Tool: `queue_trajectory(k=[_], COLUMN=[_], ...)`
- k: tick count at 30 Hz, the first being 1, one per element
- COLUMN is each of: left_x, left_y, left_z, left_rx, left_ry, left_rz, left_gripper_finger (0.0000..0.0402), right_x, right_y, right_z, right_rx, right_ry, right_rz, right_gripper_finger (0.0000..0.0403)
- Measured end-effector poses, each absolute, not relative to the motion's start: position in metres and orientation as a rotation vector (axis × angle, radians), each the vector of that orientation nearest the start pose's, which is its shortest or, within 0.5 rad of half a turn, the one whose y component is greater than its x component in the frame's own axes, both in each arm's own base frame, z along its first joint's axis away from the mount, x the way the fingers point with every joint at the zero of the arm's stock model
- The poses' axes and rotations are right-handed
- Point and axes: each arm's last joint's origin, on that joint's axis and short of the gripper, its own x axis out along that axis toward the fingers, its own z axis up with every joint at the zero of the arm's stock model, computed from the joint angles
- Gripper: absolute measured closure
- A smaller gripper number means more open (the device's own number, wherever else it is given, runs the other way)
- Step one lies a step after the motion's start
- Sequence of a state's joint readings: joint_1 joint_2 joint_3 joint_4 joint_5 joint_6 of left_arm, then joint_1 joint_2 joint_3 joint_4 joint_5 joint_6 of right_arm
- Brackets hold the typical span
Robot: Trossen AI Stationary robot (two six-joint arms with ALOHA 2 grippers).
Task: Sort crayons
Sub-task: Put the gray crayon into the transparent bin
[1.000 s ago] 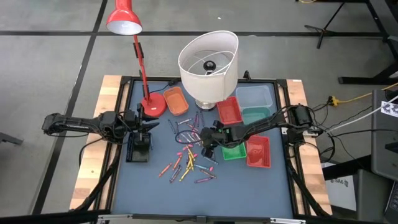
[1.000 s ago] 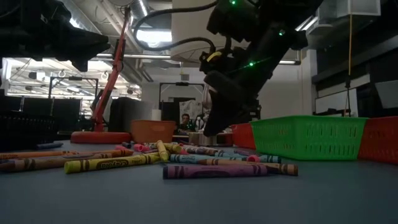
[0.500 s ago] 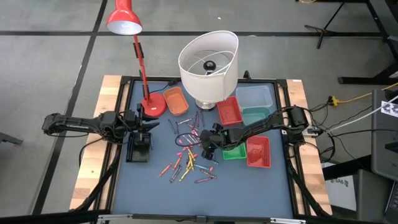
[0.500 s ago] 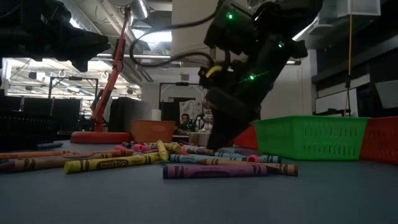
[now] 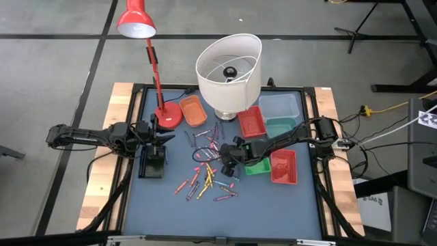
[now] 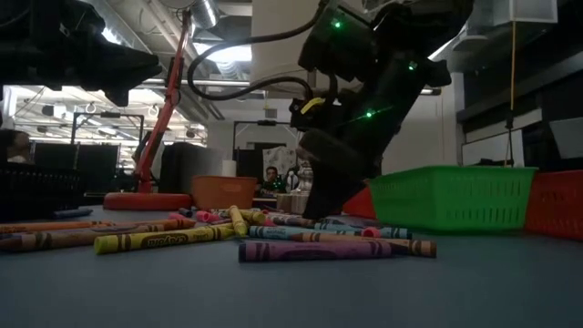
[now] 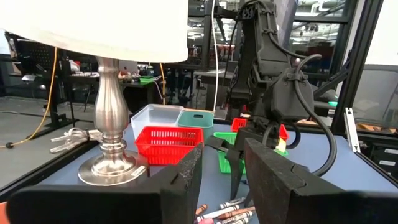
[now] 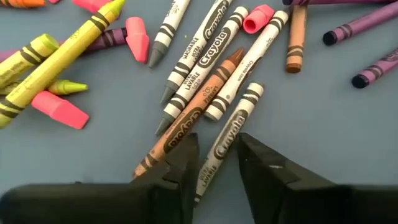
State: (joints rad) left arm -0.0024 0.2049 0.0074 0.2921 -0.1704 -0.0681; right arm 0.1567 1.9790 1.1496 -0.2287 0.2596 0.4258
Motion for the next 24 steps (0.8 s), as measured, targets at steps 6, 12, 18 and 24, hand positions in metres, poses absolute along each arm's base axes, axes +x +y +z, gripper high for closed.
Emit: queue_trajectory(k=[6, 12, 18, 24], left_x=[0.1094, 0.1095, 0.1095, 0.1095], left_y=[0.0046, 0.0046, 0.0046, 0.0047], left_z=[0.177, 0.1762, 0.1761, 0.1762], left_rx=[-0.077, -0.077, -0.078, -0.079], left_ry=[-0.099, -0.092, -0.091, -0.091], left_rz=[0.164, 0.165, 0.165, 0.165], left_gripper_finger=[0.0298, 0.0298, 0.0298, 0.0298], right_x=[0.378, 0.3781, 0.3778, 0.3773], right_y=[0.0527, 0.0531, 0.0531, 0.0532], right_z=[0.122, 0.1219, 0.1225, 0.1251], right_rx=[0.178, 0.185, 0.186, 0.192], right_ry=[0.998, 1.0, 0.999, 0.994], right_rz=[-0.293, -0.28, -0.279, -0.272], right_gripper_finger=[0.0339, 0.0363, 0.0379, 0.0381])
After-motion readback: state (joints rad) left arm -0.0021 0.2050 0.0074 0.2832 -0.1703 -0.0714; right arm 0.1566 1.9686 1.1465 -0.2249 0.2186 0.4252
